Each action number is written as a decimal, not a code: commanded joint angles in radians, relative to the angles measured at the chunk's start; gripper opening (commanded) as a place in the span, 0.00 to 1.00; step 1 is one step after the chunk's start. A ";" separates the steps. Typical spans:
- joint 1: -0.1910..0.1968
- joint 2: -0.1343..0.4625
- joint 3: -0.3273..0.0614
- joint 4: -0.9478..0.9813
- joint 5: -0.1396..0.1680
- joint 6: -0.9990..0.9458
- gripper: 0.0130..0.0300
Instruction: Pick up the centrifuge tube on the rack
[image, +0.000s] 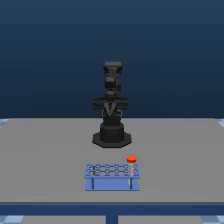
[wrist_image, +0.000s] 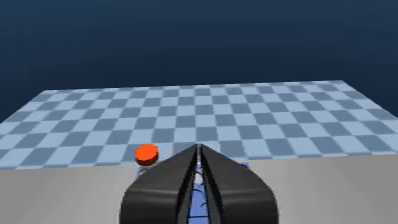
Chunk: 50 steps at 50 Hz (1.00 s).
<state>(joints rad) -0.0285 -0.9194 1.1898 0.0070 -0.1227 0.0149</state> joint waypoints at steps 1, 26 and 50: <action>0.000 0.000 0.000 0.000 0.000 0.000 1.00; 0.001 0.001 0.000 0.004 0.000 -0.004 1.00; 0.019 0.020 -0.005 0.118 -0.010 -0.114 1.00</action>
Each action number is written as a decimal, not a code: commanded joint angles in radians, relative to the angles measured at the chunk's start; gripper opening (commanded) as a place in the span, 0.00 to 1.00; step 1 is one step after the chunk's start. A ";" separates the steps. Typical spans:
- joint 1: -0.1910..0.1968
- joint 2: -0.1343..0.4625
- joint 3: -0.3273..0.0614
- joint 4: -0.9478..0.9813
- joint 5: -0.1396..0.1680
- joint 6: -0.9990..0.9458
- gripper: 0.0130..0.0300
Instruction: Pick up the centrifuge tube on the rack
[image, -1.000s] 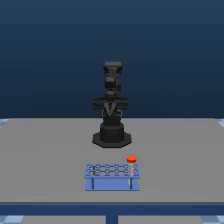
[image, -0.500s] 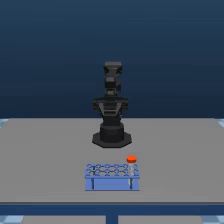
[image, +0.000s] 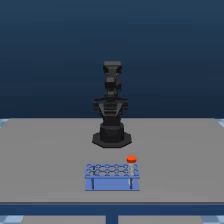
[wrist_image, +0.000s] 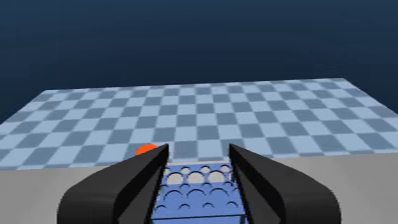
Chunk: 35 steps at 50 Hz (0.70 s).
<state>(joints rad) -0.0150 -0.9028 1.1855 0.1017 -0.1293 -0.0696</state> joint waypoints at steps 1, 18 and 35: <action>0.010 0.007 -0.002 0.045 -0.006 -0.051 1.00; 0.048 0.051 -0.015 0.253 -0.028 -0.251 1.00; 0.096 0.116 -0.036 0.476 -0.059 -0.460 1.00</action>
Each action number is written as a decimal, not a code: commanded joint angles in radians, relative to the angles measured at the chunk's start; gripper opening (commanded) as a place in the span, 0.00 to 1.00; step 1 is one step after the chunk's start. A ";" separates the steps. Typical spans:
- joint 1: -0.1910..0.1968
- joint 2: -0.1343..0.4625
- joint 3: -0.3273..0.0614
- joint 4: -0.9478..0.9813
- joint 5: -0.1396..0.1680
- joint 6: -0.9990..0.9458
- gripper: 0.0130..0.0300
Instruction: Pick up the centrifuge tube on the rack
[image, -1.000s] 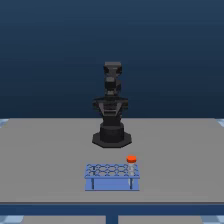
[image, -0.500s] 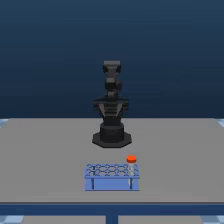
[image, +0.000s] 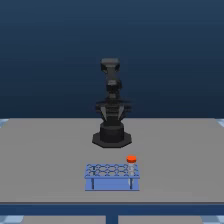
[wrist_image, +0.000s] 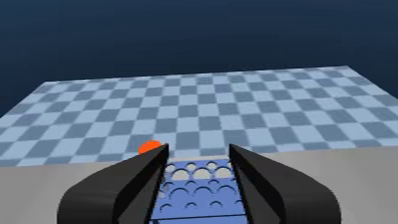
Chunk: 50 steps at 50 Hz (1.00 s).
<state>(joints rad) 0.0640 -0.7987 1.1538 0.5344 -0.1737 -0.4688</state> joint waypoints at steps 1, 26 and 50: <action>0.026 0.025 -0.009 0.075 -0.020 -0.090 1.00; 0.119 0.213 -0.090 0.306 -0.084 -0.283 1.00; 0.190 0.461 -0.243 0.528 -0.098 -0.463 1.00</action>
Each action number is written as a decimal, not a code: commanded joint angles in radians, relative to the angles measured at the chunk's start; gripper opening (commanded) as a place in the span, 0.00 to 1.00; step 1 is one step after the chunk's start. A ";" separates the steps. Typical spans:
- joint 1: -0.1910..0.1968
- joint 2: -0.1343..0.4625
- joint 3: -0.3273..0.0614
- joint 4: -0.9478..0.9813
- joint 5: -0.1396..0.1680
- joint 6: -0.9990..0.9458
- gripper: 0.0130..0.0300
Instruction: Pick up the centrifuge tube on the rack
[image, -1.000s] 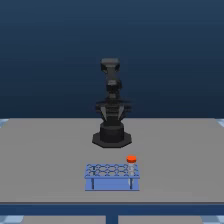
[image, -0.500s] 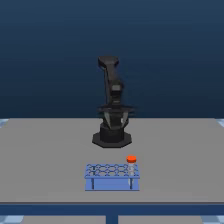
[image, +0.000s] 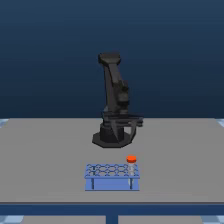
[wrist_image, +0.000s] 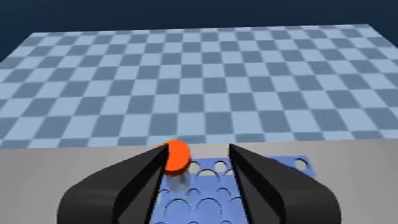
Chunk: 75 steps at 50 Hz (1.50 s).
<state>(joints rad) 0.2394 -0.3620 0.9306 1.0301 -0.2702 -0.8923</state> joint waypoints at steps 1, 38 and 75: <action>0.019 0.046 -0.036 0.060 0.000 -0.064 1.00; 0.046 0.204 -0.169 0.310 0.018 -0.295 1.00; 0.045 0.214 -0.150 0.192 0.009 -0.174 1.00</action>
<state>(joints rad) 0.2842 -0.1498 0.7798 1.2311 -0.2594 -1.0820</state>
